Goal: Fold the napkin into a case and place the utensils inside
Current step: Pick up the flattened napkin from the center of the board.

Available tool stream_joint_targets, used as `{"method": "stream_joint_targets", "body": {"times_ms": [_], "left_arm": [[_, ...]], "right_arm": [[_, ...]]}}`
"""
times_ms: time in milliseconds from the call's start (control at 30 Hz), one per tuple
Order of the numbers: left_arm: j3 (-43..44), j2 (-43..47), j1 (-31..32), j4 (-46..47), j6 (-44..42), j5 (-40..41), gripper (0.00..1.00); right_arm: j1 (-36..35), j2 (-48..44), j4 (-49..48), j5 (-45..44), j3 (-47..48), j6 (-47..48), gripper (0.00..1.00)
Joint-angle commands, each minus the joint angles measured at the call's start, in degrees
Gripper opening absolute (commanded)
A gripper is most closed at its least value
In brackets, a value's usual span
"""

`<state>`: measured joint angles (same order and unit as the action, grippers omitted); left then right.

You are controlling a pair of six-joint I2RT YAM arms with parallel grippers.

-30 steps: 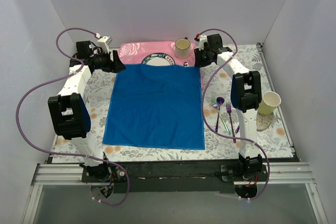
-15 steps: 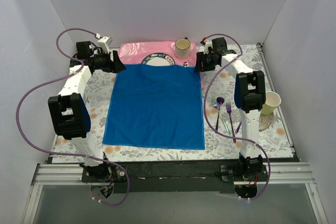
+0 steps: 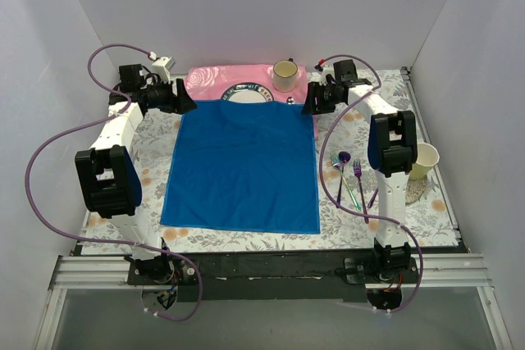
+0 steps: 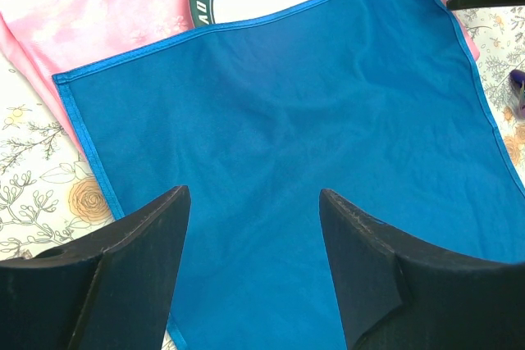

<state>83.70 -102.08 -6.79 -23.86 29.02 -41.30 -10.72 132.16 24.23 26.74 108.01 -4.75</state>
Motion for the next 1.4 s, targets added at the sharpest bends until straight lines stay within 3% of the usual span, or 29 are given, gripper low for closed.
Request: {"method": "stream_joint_targets", "body": {"times_ms": [0, 900, 1367], "left_arm": [[0.3, 2.3, 0.1, 1.1, 0.2, -0.9, 0.64], [1.3, 0.5, 0.1, 1.4, 0.6, -0.9, 0.64], [2.0, -0.7, 0.2, 0.9, 0.2, -0.8, 0.64]], "right_arm": [[0.1, -1.1, -0.3, 0.4, -0.7, -0.2, 0.60], [0.7, 5.1, -2.3, 2.9, 3.0, -2.1, 0.60], [0.7, 8.8, -4.3, 2.8, 9.9, -0.8, 0.57]]}}
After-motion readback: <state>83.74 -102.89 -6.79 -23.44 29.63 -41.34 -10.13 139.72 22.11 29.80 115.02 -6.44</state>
